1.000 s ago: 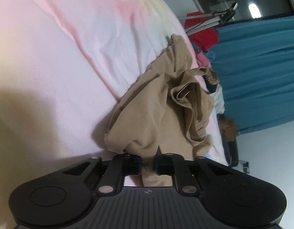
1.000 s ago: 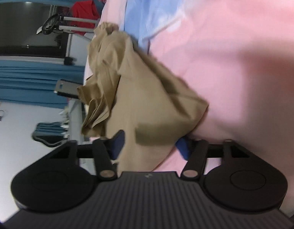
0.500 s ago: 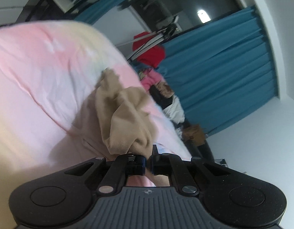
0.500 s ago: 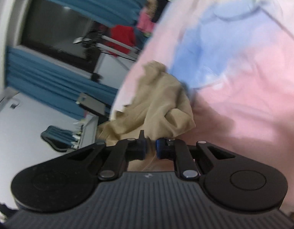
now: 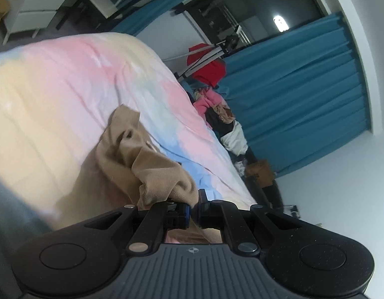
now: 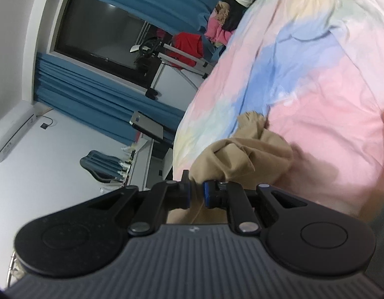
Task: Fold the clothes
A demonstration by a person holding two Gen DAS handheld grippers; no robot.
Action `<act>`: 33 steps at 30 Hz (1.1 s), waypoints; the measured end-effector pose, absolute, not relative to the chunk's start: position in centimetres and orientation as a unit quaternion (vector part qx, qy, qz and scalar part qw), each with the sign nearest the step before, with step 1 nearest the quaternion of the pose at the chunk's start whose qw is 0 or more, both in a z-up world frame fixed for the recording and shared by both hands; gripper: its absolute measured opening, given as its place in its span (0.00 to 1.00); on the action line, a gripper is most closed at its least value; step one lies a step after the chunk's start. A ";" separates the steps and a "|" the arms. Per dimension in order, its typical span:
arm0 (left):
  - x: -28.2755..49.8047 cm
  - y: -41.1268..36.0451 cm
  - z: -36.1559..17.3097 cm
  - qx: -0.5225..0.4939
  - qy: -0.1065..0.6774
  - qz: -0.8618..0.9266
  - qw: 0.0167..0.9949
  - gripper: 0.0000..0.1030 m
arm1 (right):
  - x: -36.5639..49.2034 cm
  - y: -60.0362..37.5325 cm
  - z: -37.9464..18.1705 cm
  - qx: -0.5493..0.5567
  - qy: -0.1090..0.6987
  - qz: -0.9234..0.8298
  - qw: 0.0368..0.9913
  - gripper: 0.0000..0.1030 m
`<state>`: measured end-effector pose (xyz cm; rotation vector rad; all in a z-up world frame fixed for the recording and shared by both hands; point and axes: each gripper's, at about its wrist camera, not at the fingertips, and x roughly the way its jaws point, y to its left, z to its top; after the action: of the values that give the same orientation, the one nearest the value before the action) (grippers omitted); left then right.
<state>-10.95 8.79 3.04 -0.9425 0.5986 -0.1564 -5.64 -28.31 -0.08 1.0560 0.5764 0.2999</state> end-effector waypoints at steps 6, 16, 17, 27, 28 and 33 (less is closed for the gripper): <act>-3.7 9.4 3.3 -0.439 0.299 -0.055 0.846 0.07 | 1.1 -27.0 -0.3 0.483 0.290 0.128 0.816 0.13; 11.1 9.2 -2.5 -0.337 0.290 -0.051 0.894 0.08 | 14.3 -23.8 -4.8 0.438 0.317 0.101 0.835 0.13; 12.2 9.5 -3.8 -0.339 0.296 -0.051 0.892 0.08 | 15.1 -23.7 -5.9 0.431 0.320 0.101 0.837 0.13; 16.6 8.2 -8.9 -0.252 0.325 -0.051 0.910 0.09 | 20.1 -22.7 -11.1 0.392 0.355 0.104 0.843 0.15; 16.5 8.1 -8.9 -0.243 0.326 -0.054 0.912 0.09 | 20.1 -22.6 -10.9 0.386 0.356 0.107 0.844 0.15; 15.1 7.9 -8.3 -0.257 0.311 -0.102 0.909 0.47 | 19.3 -21.6 -9.9 0.340 0.345 0.165 0.859 0.53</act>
<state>15.13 7.94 -8.28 -0.5301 0.6407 -0.2104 19.31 -21.60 -9.91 0.7145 0.7244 0.3456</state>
